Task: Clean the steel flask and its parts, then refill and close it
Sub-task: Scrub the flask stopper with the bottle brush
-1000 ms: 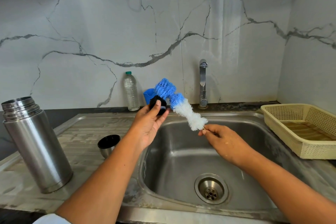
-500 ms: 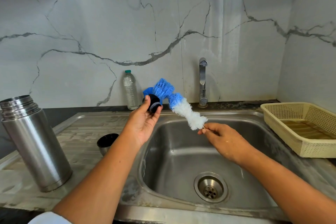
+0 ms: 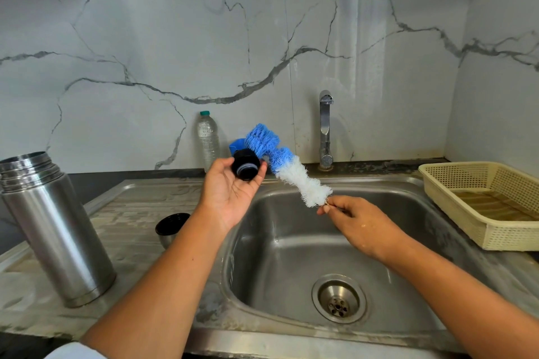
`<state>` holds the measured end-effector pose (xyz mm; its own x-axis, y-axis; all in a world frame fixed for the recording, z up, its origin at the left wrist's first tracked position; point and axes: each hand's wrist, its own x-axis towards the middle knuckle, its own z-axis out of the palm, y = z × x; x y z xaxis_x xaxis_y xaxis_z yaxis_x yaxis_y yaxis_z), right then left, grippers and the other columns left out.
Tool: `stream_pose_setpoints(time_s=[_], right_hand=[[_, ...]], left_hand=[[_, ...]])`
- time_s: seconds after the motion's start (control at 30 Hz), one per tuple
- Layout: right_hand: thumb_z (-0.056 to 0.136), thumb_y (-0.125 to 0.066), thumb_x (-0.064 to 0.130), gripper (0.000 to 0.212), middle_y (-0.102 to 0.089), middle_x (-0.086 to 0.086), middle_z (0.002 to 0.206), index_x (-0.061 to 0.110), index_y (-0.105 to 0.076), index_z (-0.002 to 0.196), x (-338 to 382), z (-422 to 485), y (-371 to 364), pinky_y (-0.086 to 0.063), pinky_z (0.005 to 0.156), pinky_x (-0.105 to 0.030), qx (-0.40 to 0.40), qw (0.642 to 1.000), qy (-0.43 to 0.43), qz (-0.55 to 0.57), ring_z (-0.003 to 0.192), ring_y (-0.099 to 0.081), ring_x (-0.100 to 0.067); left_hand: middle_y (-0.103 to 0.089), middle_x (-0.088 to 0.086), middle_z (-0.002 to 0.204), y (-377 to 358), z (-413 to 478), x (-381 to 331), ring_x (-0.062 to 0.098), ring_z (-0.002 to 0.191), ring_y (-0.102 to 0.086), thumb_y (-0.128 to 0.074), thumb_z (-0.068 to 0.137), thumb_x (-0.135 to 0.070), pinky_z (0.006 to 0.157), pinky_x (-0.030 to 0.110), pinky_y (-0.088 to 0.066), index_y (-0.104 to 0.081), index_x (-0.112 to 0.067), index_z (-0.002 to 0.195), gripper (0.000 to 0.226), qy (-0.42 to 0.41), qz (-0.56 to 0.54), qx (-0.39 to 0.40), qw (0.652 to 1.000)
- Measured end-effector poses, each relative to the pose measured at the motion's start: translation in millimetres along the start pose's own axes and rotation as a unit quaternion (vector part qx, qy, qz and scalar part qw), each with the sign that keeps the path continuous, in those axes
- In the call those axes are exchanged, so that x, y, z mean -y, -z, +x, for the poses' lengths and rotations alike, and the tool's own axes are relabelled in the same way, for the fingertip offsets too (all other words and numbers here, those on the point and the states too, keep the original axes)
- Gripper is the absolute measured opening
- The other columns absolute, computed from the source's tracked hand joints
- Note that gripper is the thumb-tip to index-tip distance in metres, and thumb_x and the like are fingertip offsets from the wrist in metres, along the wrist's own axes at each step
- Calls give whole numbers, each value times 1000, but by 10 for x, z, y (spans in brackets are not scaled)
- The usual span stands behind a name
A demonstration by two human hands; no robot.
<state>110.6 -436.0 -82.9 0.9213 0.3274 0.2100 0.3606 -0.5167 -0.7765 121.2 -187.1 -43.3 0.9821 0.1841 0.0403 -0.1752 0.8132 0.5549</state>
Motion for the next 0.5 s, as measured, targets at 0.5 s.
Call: stream_pose_setpoints(time_s=[0.5], right_hand=[[104, -51, 37, 19, -53, 11, 57, 37, -70, 103, 54, -1, -19, -36, 44, -15, -10, 1000, -6, 3, 44, -40, -1]], left_hand=[[-73, 20, 113, 59, 49, 103, 27, 101, -75, -64, 97, -5, 86, 42, -62, -61, 2, 119, 24, -29, 196, -11, 980]])
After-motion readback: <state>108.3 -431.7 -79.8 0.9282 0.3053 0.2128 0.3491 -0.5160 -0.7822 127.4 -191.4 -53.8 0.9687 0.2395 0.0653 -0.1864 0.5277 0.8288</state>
